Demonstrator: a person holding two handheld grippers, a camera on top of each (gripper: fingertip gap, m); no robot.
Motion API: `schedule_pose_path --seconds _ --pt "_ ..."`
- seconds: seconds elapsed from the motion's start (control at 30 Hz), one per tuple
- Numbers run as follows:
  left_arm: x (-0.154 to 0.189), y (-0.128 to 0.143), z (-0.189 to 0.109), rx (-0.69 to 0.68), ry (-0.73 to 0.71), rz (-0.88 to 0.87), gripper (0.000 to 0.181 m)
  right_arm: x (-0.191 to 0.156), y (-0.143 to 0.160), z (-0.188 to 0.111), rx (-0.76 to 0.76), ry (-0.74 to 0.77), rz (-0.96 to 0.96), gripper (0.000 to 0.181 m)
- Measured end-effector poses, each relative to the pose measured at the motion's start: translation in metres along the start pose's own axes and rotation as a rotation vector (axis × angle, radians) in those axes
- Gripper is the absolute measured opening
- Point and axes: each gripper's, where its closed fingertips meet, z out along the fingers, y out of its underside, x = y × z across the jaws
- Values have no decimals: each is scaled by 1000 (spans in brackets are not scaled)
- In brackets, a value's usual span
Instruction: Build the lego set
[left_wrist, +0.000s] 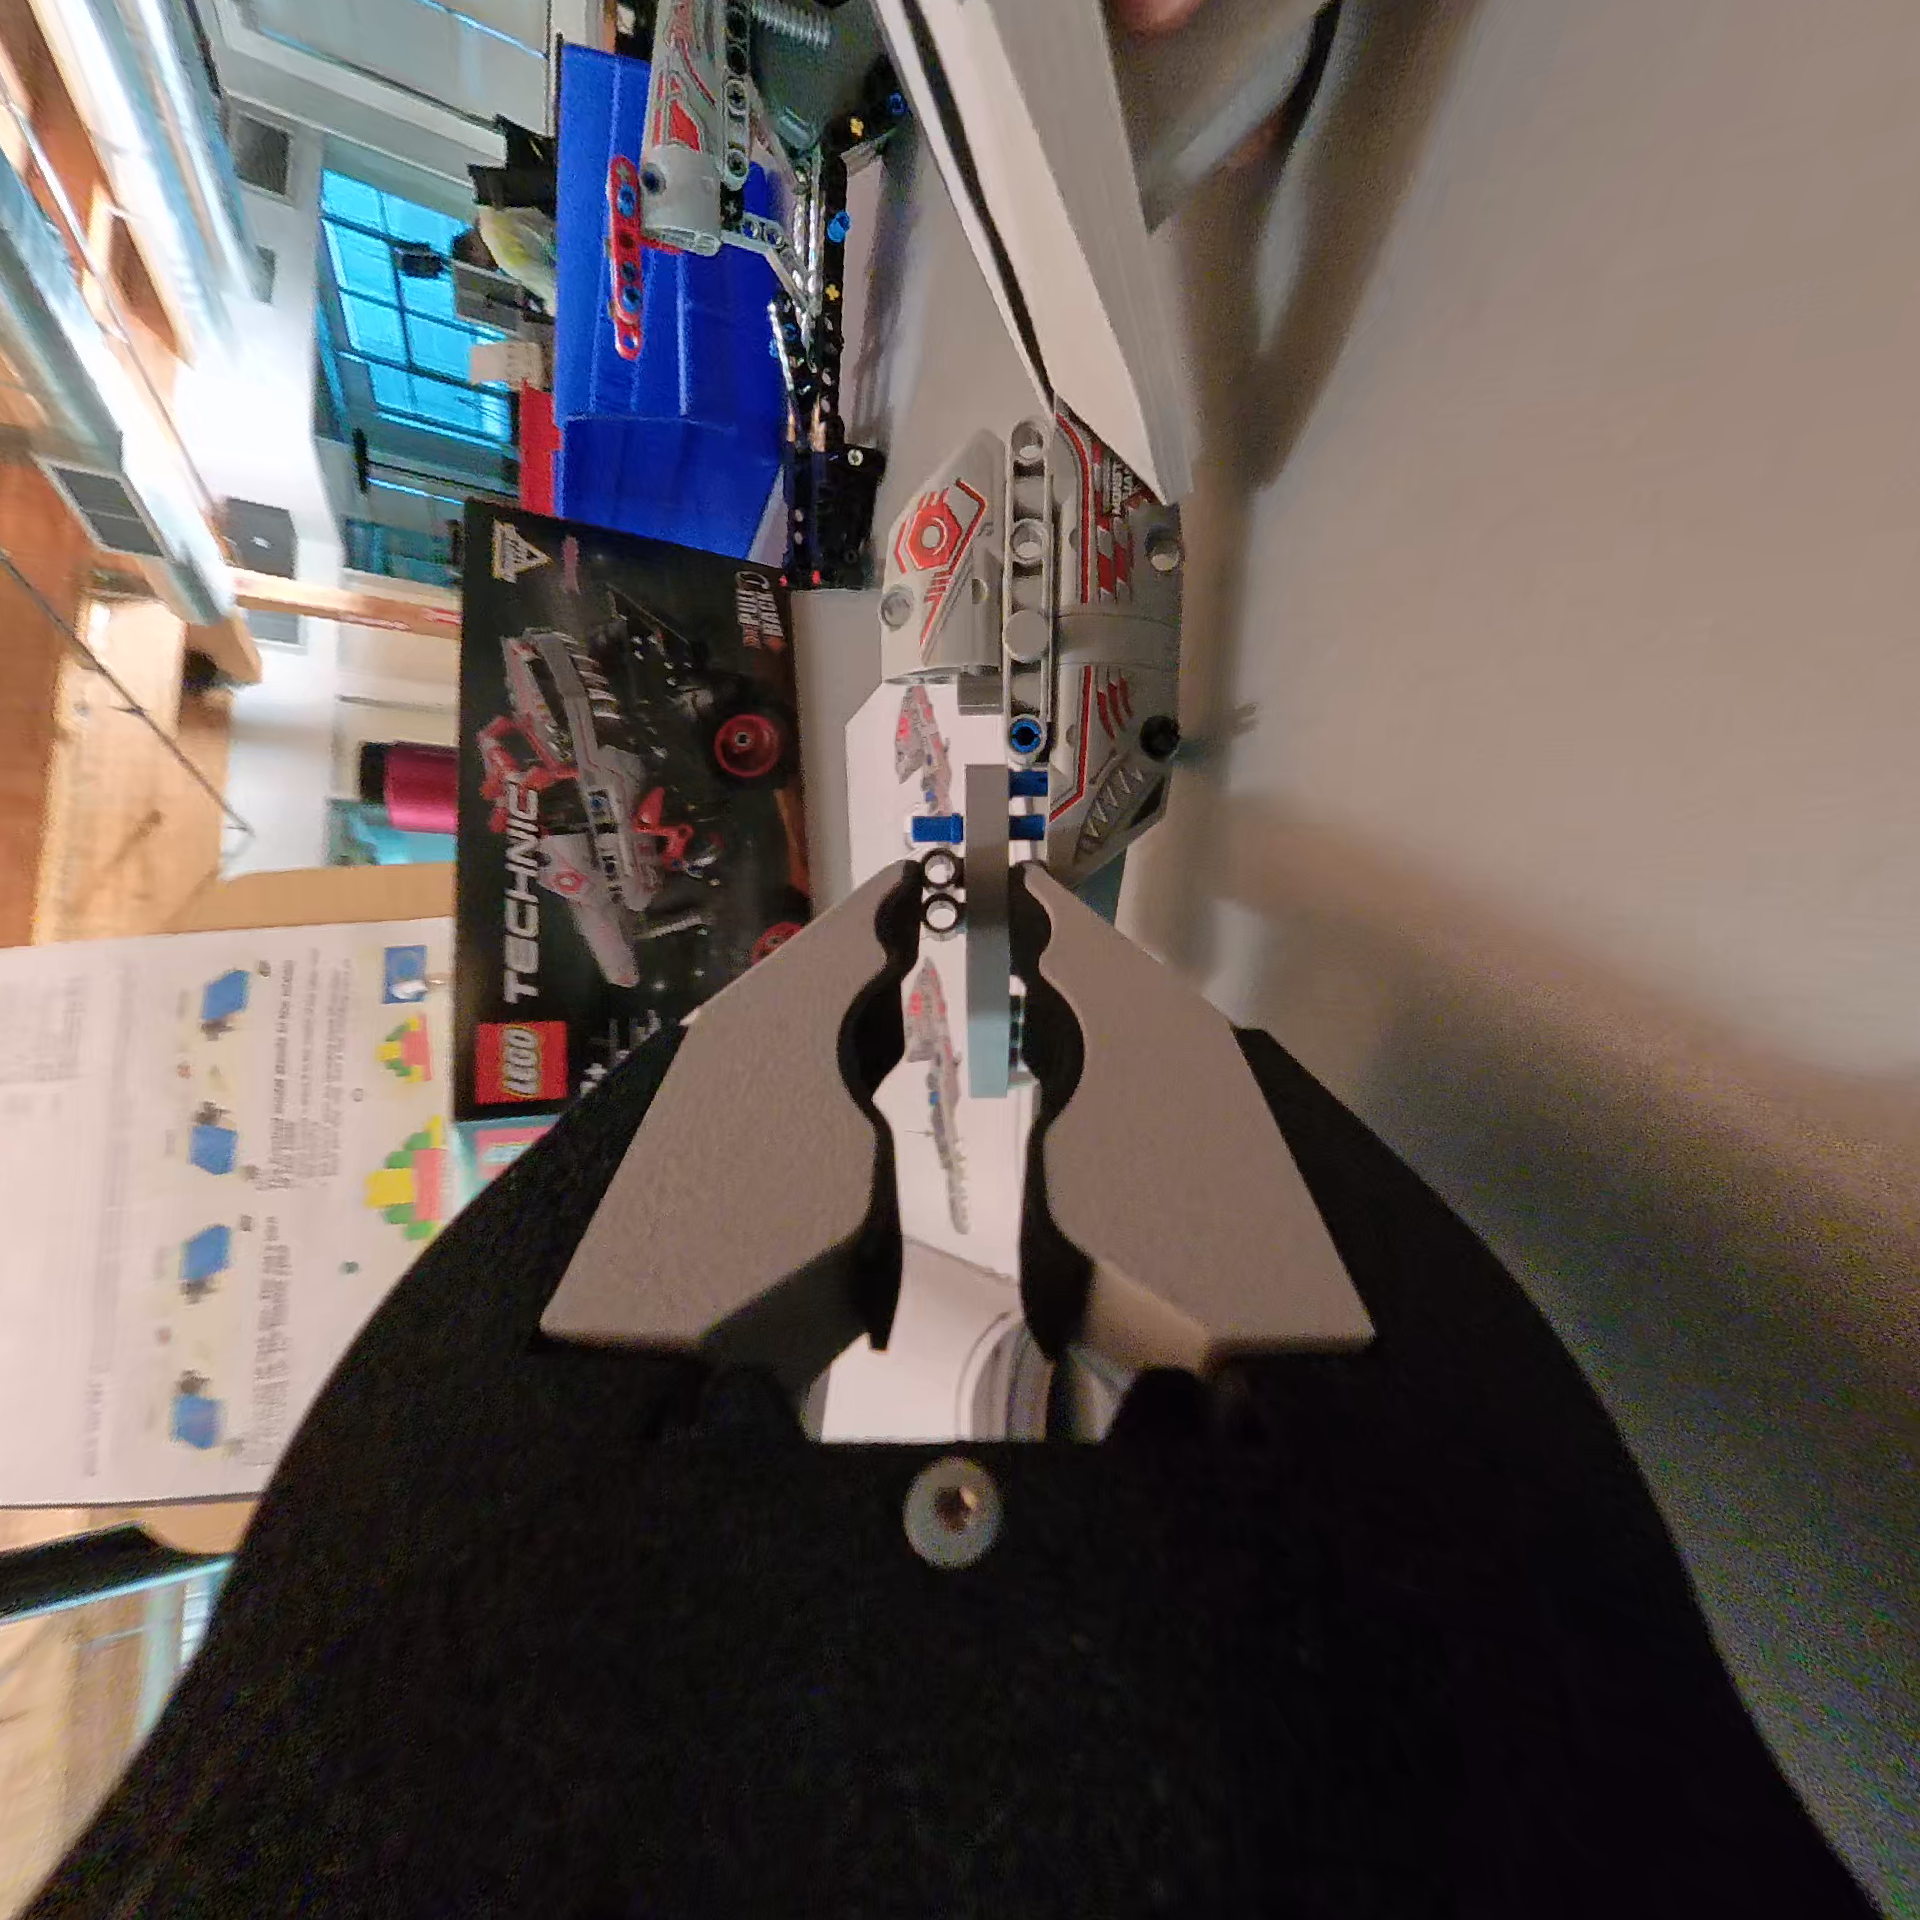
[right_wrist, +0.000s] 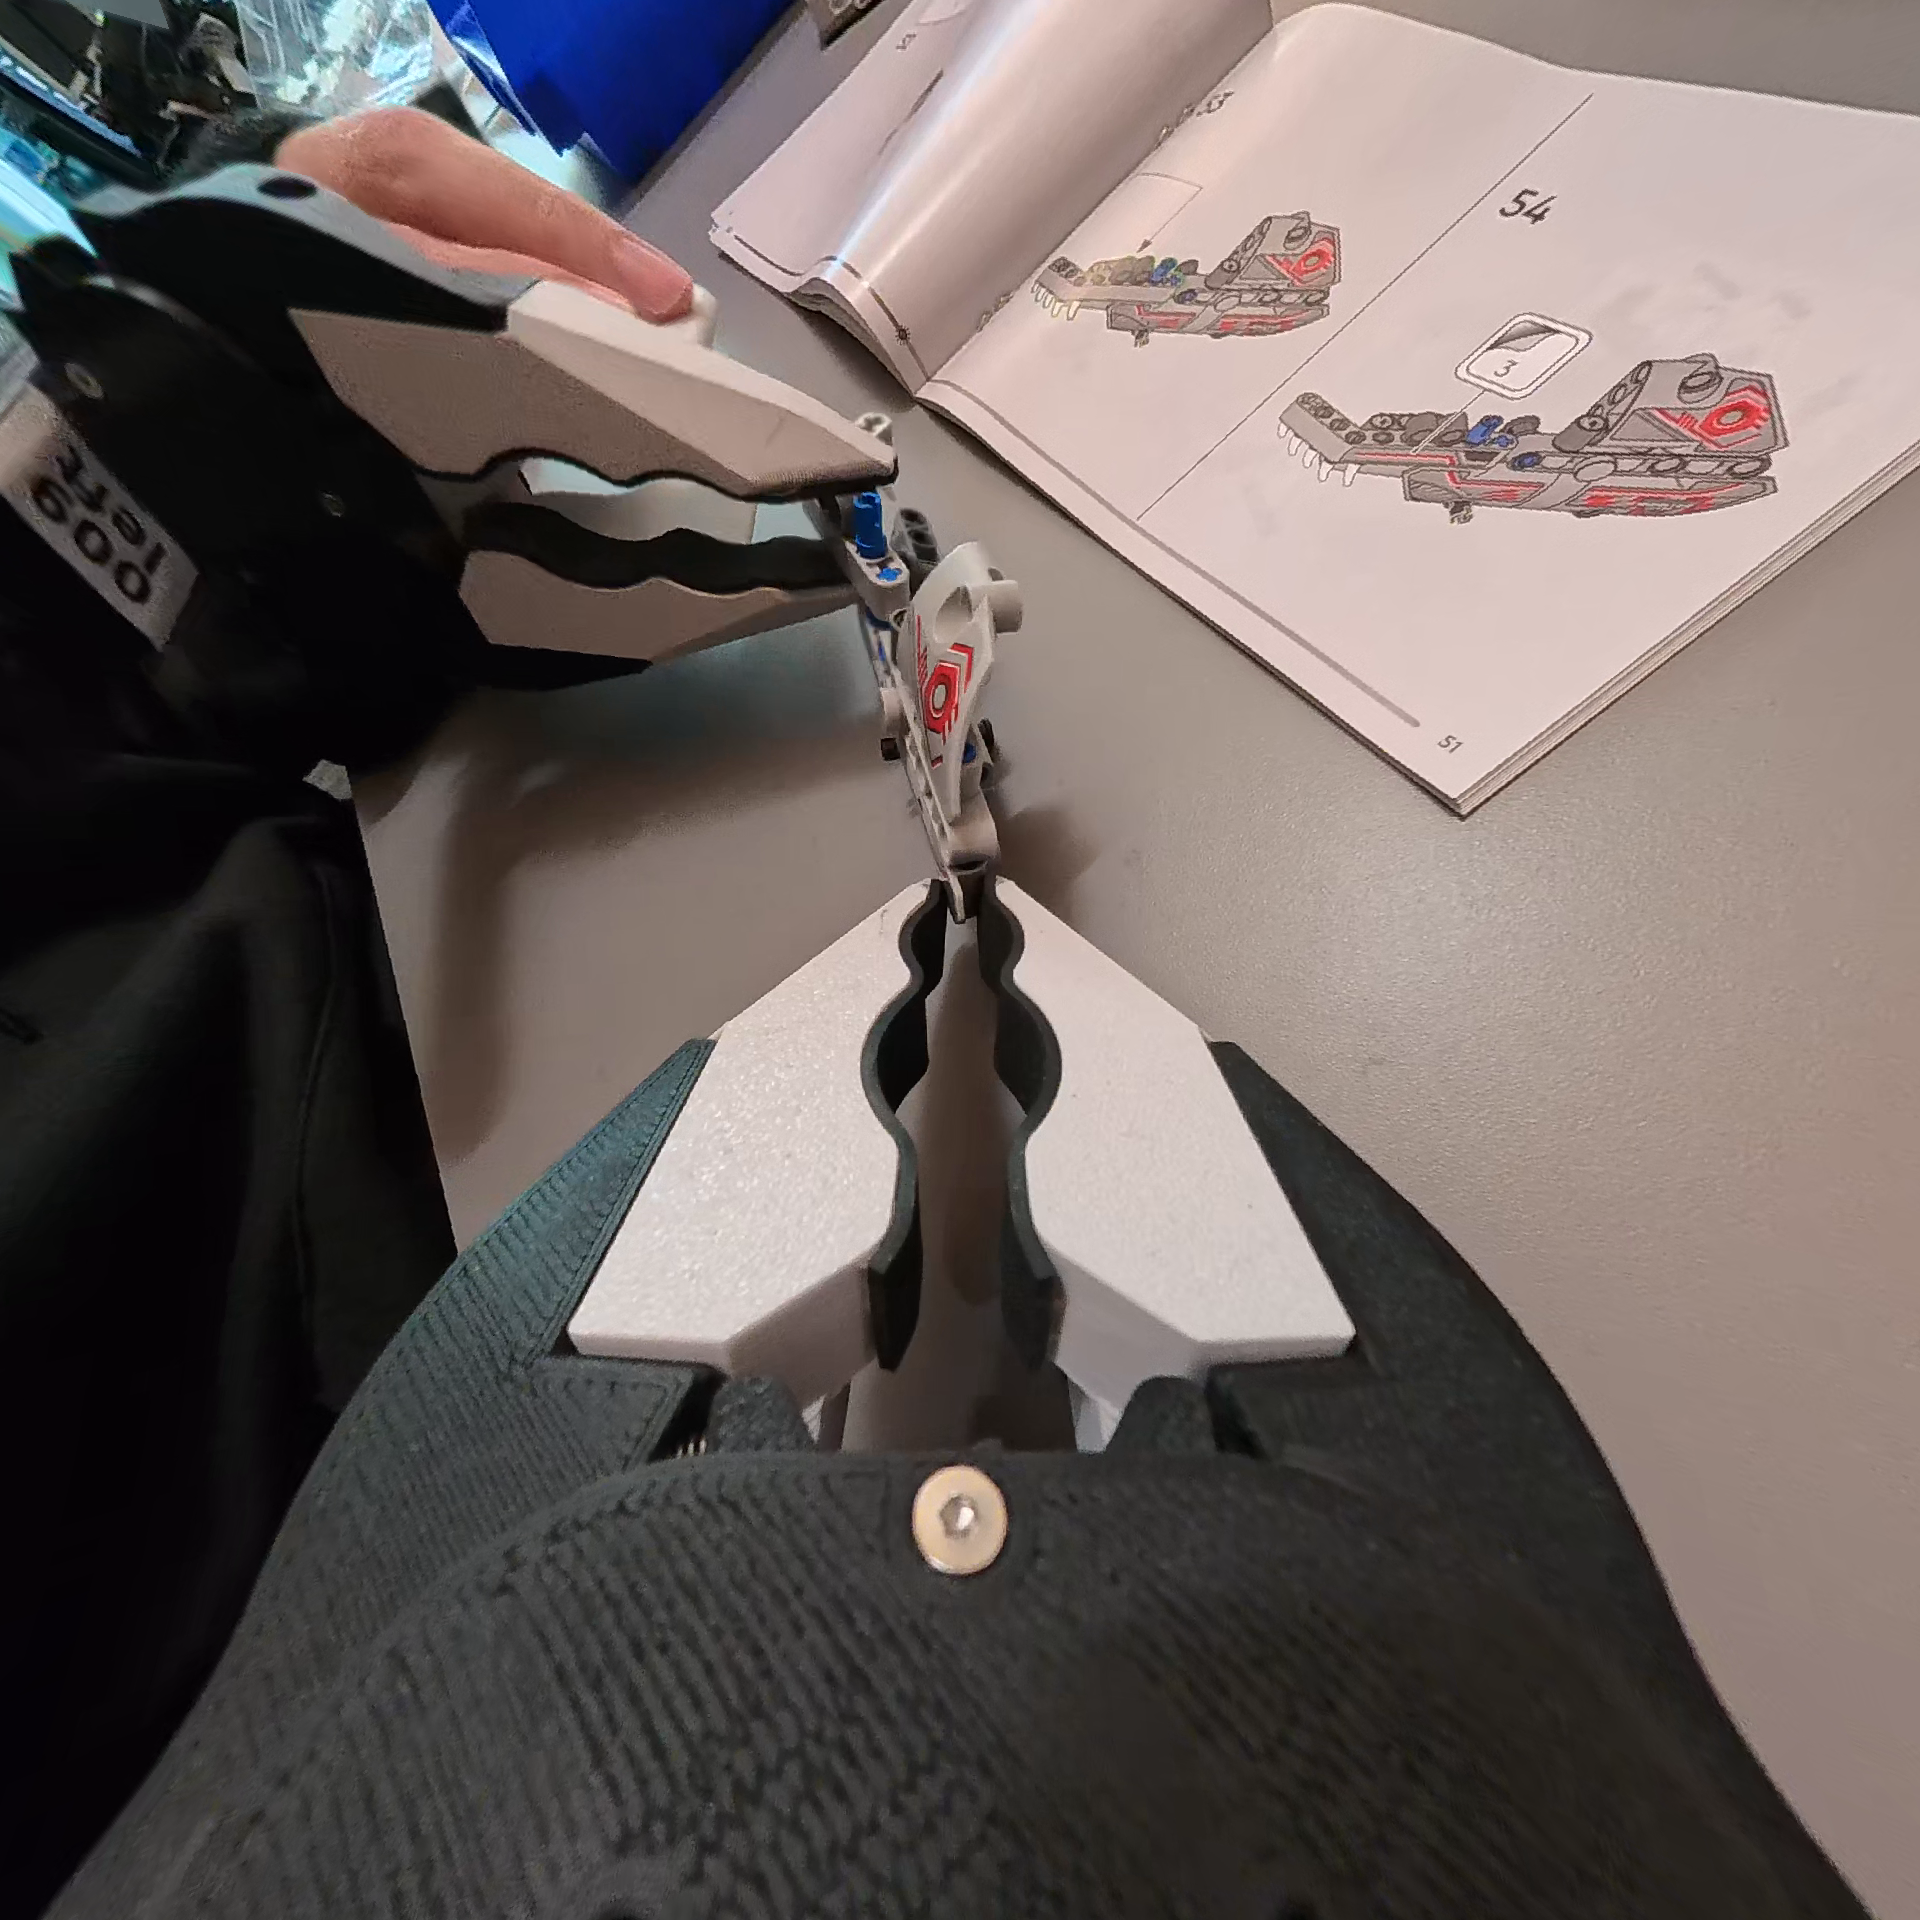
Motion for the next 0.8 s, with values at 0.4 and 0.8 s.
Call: schedule_pose_path --seconds 0.4,0.8 --pt "1 -1 -1 39 -11 65 14 1 0 0 -1 -2 9 5" --pt "3 -3 -3 26 -9 130 15 2 0 0 1 -3 22 5"
